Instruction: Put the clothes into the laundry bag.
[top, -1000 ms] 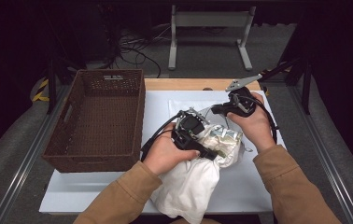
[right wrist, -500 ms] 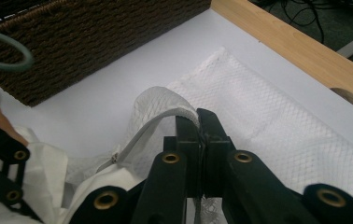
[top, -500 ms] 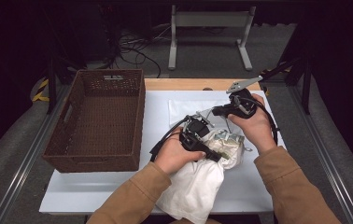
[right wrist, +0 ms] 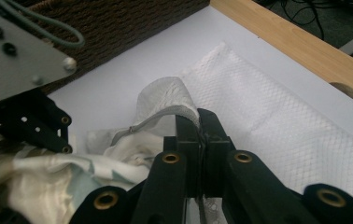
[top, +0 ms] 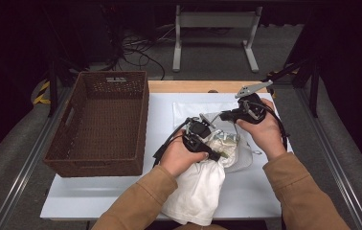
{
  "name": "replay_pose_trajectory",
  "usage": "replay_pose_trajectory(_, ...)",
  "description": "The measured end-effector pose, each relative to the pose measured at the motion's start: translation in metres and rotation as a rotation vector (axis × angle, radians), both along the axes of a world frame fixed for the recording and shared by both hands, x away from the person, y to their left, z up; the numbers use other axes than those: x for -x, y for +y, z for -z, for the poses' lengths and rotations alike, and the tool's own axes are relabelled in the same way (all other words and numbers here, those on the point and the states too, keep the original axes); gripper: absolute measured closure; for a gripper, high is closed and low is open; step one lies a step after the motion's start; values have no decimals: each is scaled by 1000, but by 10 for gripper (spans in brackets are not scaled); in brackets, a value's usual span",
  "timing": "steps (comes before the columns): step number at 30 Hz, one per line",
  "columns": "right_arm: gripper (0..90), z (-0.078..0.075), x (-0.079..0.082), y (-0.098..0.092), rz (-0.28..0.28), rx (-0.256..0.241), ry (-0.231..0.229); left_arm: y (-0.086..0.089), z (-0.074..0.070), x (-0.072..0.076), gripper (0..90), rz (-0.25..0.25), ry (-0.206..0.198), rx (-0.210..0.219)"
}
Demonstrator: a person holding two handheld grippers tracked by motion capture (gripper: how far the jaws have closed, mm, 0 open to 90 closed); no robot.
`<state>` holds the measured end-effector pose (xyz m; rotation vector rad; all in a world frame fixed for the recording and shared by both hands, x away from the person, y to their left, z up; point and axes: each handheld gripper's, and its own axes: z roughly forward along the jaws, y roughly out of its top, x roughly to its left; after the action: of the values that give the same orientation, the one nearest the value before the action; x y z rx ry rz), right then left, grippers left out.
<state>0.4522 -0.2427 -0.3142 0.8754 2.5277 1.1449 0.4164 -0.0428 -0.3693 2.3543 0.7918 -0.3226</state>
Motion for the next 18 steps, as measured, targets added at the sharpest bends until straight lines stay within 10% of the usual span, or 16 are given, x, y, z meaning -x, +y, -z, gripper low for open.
replay_pose_trajectory(18, 888, -4, 14, 11, -40, 37, -31, 20, -6, -7, 573, -124, -60, -22)
